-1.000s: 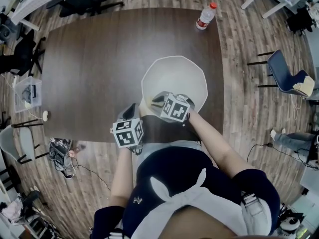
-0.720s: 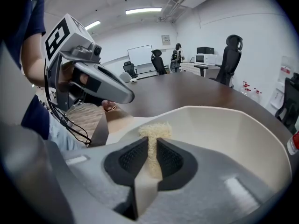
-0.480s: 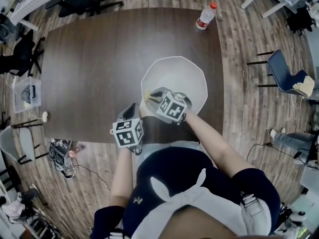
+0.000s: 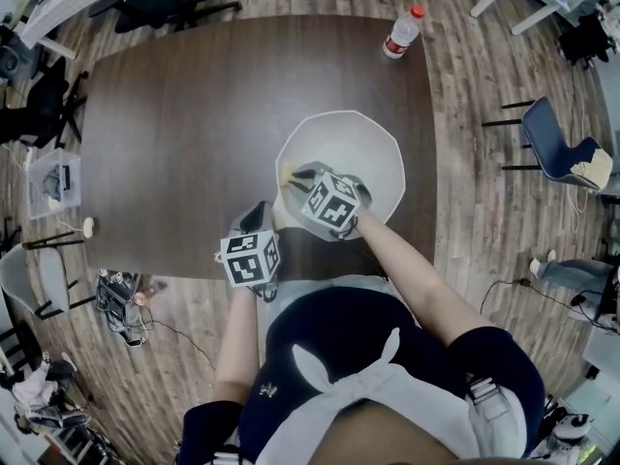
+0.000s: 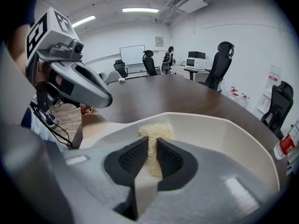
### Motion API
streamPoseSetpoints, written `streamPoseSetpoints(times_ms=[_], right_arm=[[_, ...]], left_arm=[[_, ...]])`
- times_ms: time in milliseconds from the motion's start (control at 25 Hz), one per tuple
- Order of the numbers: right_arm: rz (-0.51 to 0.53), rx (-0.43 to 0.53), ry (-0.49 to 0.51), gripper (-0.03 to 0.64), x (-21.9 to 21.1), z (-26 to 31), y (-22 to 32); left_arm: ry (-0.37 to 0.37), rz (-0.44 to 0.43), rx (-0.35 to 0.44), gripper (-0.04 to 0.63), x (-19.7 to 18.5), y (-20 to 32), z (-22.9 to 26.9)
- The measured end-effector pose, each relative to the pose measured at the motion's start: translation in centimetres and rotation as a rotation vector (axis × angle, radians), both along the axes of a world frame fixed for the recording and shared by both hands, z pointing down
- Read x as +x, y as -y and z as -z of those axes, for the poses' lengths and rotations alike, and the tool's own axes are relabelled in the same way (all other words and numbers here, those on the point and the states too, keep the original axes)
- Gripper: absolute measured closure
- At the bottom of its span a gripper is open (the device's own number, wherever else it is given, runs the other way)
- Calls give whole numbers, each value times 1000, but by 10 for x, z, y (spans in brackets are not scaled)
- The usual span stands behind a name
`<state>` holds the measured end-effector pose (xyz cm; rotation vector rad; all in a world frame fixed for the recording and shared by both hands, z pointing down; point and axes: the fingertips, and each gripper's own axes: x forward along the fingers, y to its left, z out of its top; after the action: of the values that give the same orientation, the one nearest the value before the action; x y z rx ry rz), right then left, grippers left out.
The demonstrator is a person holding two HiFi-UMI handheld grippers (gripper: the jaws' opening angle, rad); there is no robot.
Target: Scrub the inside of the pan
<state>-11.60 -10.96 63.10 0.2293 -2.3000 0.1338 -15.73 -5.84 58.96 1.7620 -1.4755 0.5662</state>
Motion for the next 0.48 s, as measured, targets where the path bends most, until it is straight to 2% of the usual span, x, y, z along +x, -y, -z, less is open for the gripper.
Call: streamPoseSetpoints(times_ms=[240,480], right_arm=[[-35,65,-14,561,1,-3,15],[-89,84,-30,561,0,-3,28]], left_arm=[[5,-3,1,592,1,0,-2],[5,-3,2,592,0,-1,0]])
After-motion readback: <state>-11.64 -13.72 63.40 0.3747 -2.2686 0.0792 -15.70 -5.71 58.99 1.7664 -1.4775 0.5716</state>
